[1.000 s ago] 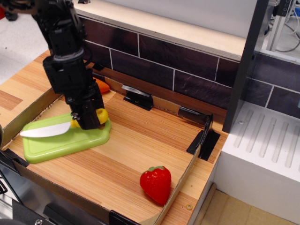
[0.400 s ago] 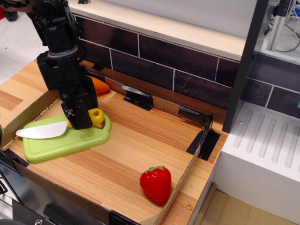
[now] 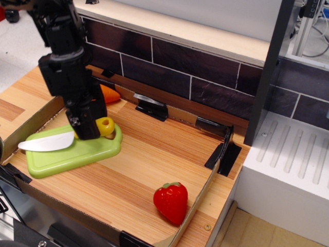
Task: Put knife on cutting board
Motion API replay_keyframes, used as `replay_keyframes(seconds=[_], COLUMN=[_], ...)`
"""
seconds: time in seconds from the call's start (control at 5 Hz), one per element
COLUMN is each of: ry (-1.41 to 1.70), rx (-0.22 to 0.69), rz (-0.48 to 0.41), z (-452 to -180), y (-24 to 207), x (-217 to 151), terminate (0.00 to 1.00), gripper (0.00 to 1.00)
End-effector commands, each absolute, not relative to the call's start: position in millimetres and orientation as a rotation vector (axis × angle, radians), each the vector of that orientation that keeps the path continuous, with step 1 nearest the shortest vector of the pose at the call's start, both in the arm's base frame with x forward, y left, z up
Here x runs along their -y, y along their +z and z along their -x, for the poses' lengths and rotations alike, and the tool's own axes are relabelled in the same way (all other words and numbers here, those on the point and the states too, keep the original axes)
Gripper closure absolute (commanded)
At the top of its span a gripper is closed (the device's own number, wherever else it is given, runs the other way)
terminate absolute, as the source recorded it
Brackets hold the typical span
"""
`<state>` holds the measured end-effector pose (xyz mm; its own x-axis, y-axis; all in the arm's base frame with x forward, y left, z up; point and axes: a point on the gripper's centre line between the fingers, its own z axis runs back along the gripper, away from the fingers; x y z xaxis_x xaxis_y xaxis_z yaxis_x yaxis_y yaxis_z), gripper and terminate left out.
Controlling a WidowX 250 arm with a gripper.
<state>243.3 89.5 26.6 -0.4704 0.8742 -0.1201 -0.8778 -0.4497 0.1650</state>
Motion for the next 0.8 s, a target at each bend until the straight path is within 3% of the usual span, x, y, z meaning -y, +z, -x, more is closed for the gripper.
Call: replay_keyframes(seconds=[0.0,0.4,0.6], ry=[1.931,1.931,1.931], rx=[-0.025,-0.025,-0.025], rz=[0.1,0.1,0.1], z=[-264.6,-264.6,-264.6], y=[90.8,90.8,90.8], x=[-87.5,-87.5,-87.5], terminate=[0.0,0.0,1.0], gripper=[0.0,0.0,0.0])
